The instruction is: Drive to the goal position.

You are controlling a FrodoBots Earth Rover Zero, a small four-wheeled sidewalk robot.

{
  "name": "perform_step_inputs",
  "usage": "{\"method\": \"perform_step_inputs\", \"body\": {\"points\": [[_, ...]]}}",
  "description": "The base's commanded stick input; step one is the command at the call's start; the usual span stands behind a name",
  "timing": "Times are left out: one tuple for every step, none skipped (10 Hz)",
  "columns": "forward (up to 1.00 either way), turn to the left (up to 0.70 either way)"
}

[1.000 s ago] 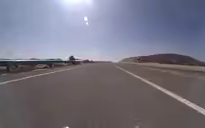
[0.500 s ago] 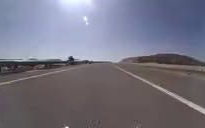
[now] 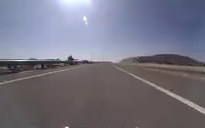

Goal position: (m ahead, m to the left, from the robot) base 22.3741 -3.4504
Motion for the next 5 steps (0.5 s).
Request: {"method": "perform_step_inputs", "body": {"points": [[1.00,0.00],[1.00,0.00],[1.00,0.00],[1.00,0.00],[1.00,0.00]]}}
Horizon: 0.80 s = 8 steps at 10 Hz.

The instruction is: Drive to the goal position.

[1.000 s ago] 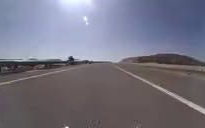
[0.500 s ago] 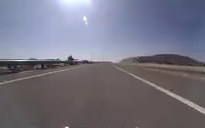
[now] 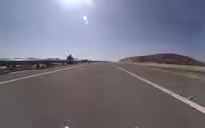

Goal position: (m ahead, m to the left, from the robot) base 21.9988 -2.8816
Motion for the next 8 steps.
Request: {"method": "perform_step_inputs", "body": {"points": [[1.00,0.00],[1.00,0.00],[1.00,0.00],[1.00,0.00],[1.00,0.00],[1.00,0.00],[1.00,0.00],[1.00,0.00]]}}
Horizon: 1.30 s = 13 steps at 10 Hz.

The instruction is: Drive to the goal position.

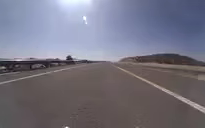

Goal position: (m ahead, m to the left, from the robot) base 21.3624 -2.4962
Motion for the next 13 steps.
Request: {"method": "perform_step_inputs", "body": {"points": [[1.00,0.00],[1.00,0.00],[1.00,0.00],[1.00,0.00],[1.00,0.00],[1.00,0.00],[1.00,0.00],[1.00,0.00],[1.00,0.00],[1.00,0.00],[1.00,0.00],[1.00,0.00],[1.00,0.00]]}}
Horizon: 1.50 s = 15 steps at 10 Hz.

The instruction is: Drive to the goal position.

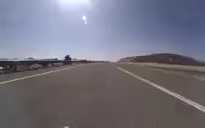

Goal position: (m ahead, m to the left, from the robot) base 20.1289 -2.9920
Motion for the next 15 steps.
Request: {"method": "perform_step_inputs", "body": {"points": [[1.00,0.00],[1.00,0.00],[1.00,0.00],[1.00,0.00],[1.00,0.00],[1.00,0.00],[1.00,0.00],[1.00,0.00],[1.00,0.00],[1.00,0.00],[1.00,0.00],[1.00,0.00],[1.00,0.00],[1.00,0.00],[1.00,0.00]]}}
